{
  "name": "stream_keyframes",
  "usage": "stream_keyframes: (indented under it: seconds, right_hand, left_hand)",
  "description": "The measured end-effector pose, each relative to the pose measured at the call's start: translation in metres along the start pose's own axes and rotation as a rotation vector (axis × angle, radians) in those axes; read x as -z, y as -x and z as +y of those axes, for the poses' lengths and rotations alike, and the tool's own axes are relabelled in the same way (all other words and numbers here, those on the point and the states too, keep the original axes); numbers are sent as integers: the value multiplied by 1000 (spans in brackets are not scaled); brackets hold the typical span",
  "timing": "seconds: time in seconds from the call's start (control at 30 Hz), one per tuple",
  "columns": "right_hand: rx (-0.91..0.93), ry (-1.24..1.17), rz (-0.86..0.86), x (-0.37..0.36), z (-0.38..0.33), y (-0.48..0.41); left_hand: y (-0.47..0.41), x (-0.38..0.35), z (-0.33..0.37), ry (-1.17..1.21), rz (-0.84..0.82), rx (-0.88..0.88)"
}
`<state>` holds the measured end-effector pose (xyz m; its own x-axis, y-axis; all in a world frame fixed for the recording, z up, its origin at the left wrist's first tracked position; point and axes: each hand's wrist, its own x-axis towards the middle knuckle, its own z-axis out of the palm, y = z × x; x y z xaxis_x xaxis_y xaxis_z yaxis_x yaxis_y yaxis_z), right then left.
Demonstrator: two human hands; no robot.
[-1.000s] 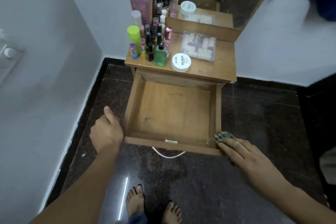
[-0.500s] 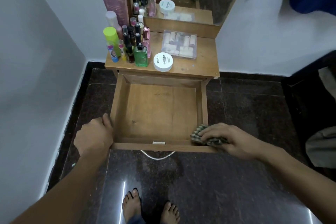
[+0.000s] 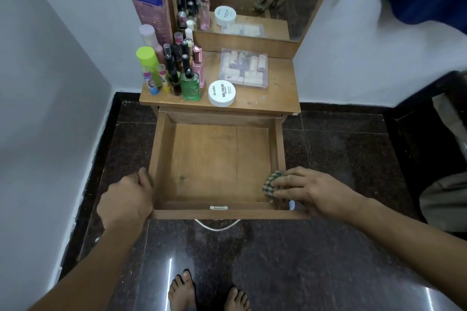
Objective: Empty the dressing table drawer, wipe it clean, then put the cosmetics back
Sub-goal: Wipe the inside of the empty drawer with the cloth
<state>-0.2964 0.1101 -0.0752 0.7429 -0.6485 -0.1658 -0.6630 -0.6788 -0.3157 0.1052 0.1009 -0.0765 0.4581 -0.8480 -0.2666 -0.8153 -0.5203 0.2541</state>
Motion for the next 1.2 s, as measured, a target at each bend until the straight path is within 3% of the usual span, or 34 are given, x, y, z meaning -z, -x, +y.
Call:
stream_keyframes:
  seconds: [0.33, 0.57, 0.83, 1.03, 1.2]
  right_hand:
    - [-358, 29, 220, 10, 43, -61]
    - [-607, 229, 352, 4, 20, -92]
    - [-1320, -264, 799, -4, -14, -143]
    - [-1426, -305, 829, 0, -23, -188]
    - [-1188, -364, 804, -14, -66, -238]
  left_hand:
    - [1, 2, 2, 22, 1, 2]
    - [1, 0, 1, 20, 13, 14]
    - [-4, -7, -2, 24, 17, 9]
    - [-7, -11, -4, -16, 32, -15]
    - [-6, -8, -2, -36, 32, -2]
